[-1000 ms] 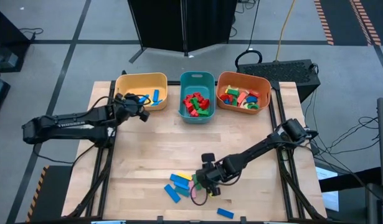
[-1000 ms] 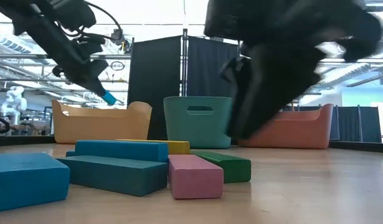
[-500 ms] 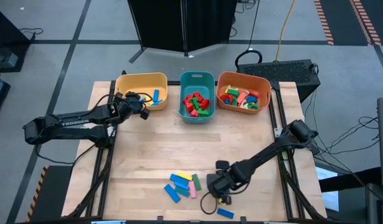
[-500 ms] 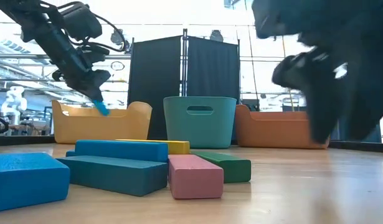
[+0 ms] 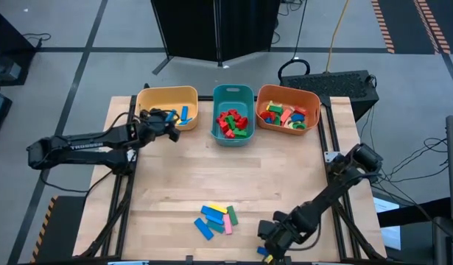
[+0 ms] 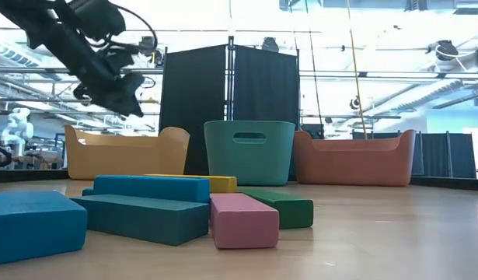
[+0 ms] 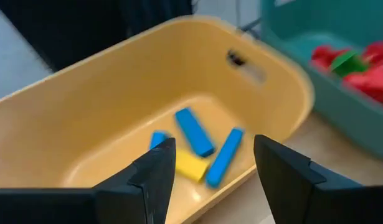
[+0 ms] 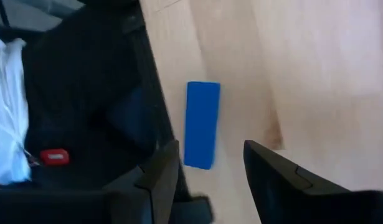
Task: Sort blocks by size
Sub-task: Put the blue rectangle block into the yellow bin
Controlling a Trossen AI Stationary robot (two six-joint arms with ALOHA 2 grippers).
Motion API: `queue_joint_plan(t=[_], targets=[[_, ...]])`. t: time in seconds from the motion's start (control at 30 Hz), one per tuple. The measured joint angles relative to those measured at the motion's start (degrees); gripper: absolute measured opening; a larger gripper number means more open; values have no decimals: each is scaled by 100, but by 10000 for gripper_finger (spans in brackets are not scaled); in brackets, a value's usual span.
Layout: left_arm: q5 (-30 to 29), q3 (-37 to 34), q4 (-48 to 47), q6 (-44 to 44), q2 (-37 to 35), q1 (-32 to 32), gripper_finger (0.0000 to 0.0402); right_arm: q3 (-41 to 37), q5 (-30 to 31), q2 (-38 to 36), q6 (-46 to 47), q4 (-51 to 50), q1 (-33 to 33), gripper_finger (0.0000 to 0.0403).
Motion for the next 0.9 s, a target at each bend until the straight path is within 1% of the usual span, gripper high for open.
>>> queue_joint_plan(t=[0.2,0.3,0.47,0.63,0.8,0.9], targets=[[20,0,491,19,-131,-298,207,0,393,2,666,239,289,168],[25,0,462,13,-166,-368,207,0,565,26,860,340,408,168],[280,0,398,-24,-166,-478,207,2,654,300,1039,650,543,168],[301,0,396,-40,-166,-640,207,2,630,530,1335,499,543,168],[303,0,400,-42,-166,-736,207,16,947,529,1442,39,543,168],[303,0,386,-42,-166,-818,207,66,999,529,1435,83,543,168]])
